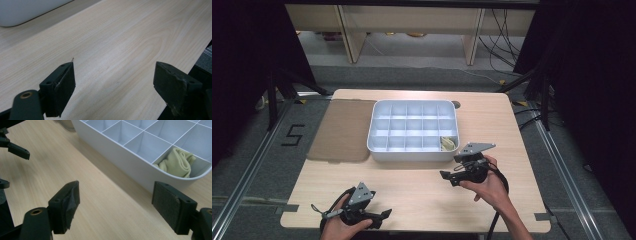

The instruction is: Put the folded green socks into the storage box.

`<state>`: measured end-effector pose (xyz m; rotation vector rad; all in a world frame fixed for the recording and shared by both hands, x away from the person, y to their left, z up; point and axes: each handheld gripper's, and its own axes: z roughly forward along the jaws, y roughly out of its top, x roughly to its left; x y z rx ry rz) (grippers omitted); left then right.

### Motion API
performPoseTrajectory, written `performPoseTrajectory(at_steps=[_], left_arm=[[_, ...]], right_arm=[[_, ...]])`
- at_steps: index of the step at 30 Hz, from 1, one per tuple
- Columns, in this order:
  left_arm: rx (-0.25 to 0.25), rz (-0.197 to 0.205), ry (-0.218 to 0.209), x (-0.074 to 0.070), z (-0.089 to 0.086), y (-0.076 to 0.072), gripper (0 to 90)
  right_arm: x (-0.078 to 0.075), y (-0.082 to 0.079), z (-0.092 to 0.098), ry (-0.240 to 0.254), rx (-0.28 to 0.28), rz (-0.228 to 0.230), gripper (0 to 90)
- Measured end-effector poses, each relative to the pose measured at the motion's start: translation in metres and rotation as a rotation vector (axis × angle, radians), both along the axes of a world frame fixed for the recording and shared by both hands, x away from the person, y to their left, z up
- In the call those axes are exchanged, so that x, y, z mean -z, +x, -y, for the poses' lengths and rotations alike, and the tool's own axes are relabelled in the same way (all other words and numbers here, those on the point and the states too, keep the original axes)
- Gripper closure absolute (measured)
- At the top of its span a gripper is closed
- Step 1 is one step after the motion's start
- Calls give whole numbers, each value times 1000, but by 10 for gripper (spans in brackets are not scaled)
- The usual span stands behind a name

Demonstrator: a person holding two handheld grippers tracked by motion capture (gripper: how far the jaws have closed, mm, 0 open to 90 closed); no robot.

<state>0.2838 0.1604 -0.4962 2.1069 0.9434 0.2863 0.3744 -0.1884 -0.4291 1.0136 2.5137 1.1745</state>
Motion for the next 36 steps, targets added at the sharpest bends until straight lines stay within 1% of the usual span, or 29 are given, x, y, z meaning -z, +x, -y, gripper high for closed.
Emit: performPoseTrajectory(at_steps=[2,3,4,6,7,8,9,10,11,12,14,15,17,19,20,22,23,24,25,26,27,28,29,30,31,32,33,35,36], left_arm=[[0,-1,-1,0,0,0,172],[0,-1,-1,0,0,0,172],[1,-1,-1,0,0,0,172],[0,-1,-2,0,1,0,172],[-2,-1,-20,1,1,-1,172],[1,2,-20,1,1,-1,172],[6,9,-1,0,0,0,172],[7,8,0,0,0,0,172],[-1,4,-4,1,0,0,172],[-3,2,-6,1,1,0,172],[-2,2,-5,1,1,0,172],[-2,2,-5,1,1,0,172],[-3,2,-6,1,1,0,172],[-3,2,-6,1,1,0,172],[-3,2,-6,1,1,0,172],[-1,2,-6,1,1,0,172],[-2,-1,-21,1,1,-1,173],[7,5,1,0,0,0,173],[-2,3,-6,1,1,0,173],[-2,1,-6,1,1,0,173],[-1,2,-6,1,1,0,173],[0,1,-6,1,1,0,173],[0,-1,-13,1,1,-1,173],[-1,-1,-24,1,2,-1,173],[3,3,-18,0,1,-1,173],[10,8,-14,0,1,0,173],[12,11,6,0,0,0,173],[-2,-2,-26,1,2,-1,173],[0,0,-20,1,2,-1,173]], right_arm=[[1,-4,0,15,1,-11,224],[2,-3,2,10,-14,9,218],[3,-5,2,20,-9,16,215],[3,-9,4,23,-6,-9,213],[4,-9,5,16,-9,6,212],[5,-9,6,18,-25,13,213],[5,-10,7,11,-13,13,213],[5,-14,6,28,11,-23,213],[7,-12,8,13,-19,20,213],[8,-14,8,17,-11,3,213],[9,-15,10,19,-6,7,213],[9,-17,10,29,-5,-11,213],[11,-18,11,26,-3,11,212],[11,-20,12,27,-1,-6,211],[13,-19,12,28,-19,8,210],[14,-21,13,21,-28,6,210],[16,-22,13,26,-20,8,209],[16,-23,13,18,-22,3,208],[16,-25,13,18,-10,-3,206],[17,-25,13,14,-16,-2,205],[17,-27,13,20,-11,-16,203],[19,-28,12,29,-11,-10,201],[19,-27,14,14,-19,-5,201],[20,-27,14,17,-34,0,200],[20,-28,14,18,-19,6,199],[20,-31,13,22,-10,-21,198],[21,-30,15,11,-16,-7,197],[23,-32,15,13,-19,-8,194],[23,-32,16,10,-19,-6,192]])
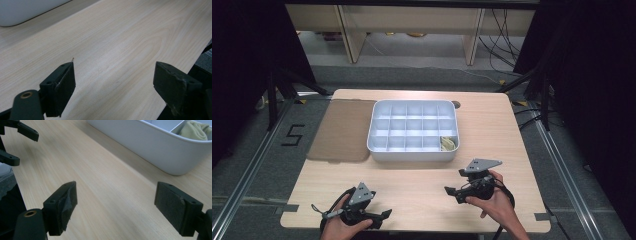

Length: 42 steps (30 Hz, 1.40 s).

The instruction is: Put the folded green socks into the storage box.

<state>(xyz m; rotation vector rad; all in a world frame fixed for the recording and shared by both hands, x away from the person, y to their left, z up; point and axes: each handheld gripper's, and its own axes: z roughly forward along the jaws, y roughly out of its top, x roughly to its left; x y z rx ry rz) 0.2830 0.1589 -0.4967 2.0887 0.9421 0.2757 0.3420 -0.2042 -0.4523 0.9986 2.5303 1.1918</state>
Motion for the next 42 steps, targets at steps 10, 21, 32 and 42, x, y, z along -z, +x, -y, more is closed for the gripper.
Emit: performPoseTrajectory(at_steps=[10,21,32,42], left_arm=[[14,6,15,-1,-1,0,174],[6,-5,7,0,0,-1,173],[9,-1,9,0,1,-1,174],[27,4,23,0,1,-1,174]], right_arm=[[8,-8,3,-2,-1,-11,184],[16,-16,4,-7,-6,-17,180],[25,-26,5,-17,-9,-37,175],[30,-34,10,-19,0,-35,171]])
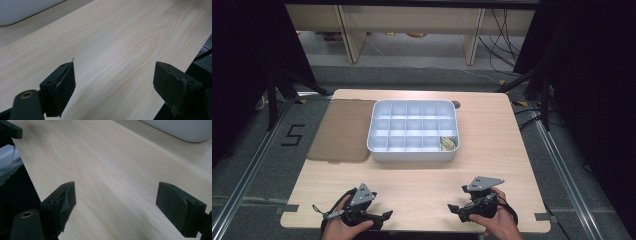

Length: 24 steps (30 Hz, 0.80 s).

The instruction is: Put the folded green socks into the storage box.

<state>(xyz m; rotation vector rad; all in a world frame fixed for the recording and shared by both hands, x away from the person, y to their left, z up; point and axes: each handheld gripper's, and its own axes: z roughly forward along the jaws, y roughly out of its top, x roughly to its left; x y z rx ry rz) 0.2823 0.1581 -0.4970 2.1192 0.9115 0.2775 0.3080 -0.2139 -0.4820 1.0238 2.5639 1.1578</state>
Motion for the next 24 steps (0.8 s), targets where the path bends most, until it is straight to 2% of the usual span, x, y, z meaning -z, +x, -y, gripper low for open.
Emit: performPoseTrajectory(at_steps=[3,6,8,10,15,16,18,24], left_arm=[[-15,-15,-10,0,1,-1,174],[7,-3,7,0,1,0,174],[-3,-4,-11,1,2,-1,174],[-3,-2,-8,1,2,-1,174],[-3,-3,-8,1,2,-1,174],[-3,-3,-8,1,2,-1,174],[-4,-3,-8,1,2,-1,174],[-1,-5,-6,1,2,-1,174]], right_arm=[[1,-3,1,-5,5,-11,167],[3,-6,0,-10,4,-7,165],[5,-8,0,-16,-4,1,165],[6,-10,-1,-13,-1,-10,165],[7,-14,-2,-18,-1,-2,165],[7,-16,-2,-20,12,-16,165],[9,-16,-2,-23,-1,4,165],[10,-17,-1,-27,4,4,165]])
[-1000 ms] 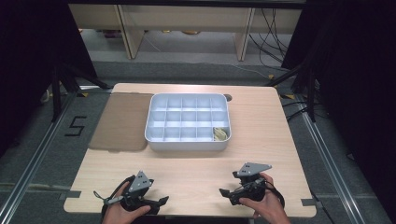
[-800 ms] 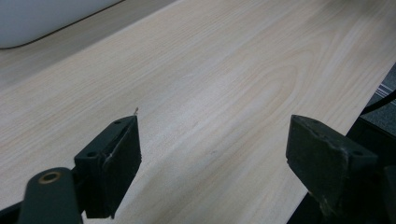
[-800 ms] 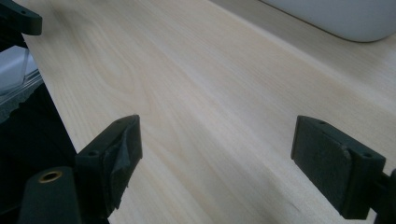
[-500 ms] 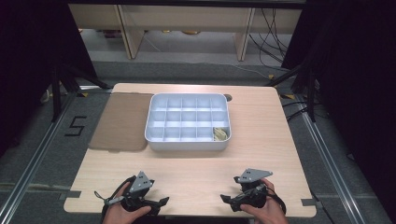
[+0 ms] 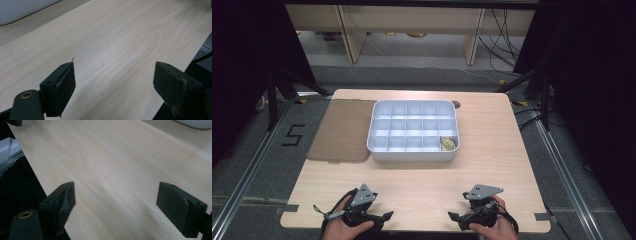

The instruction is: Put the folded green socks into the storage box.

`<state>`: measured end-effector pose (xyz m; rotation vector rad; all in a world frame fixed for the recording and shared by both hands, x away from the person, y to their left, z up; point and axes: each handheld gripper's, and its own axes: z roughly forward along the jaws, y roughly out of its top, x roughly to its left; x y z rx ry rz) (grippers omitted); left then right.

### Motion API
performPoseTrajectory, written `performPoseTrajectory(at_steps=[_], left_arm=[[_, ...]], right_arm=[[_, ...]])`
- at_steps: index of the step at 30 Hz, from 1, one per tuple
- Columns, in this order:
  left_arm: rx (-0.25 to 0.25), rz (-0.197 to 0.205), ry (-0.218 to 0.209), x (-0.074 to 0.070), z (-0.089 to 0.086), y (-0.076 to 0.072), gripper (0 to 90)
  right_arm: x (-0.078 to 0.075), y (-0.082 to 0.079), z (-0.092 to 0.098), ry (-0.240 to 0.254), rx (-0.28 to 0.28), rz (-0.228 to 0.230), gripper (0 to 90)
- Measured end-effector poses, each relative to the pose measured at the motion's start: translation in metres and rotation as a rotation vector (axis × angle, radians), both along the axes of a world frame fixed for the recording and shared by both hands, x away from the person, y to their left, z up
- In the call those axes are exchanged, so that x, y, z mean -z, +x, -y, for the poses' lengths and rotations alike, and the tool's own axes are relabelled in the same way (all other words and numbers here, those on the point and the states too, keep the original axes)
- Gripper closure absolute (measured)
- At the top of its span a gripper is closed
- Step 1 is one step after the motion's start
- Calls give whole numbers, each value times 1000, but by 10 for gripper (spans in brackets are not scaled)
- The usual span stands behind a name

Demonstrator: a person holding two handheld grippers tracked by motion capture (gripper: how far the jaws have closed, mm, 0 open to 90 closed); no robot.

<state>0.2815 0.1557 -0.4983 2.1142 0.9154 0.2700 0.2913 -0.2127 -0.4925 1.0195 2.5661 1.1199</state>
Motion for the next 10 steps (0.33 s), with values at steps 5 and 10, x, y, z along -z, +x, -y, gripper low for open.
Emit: performPoseTrajectory(at_steps=[5,10], left_arm=[[-4,2,-2,0,0,0,174],[-2,3,-10,1,0,0,174]], right_arm=[[0,0,0,2,-3,8,166],[-1,-1,0,3,9,-11,166]])
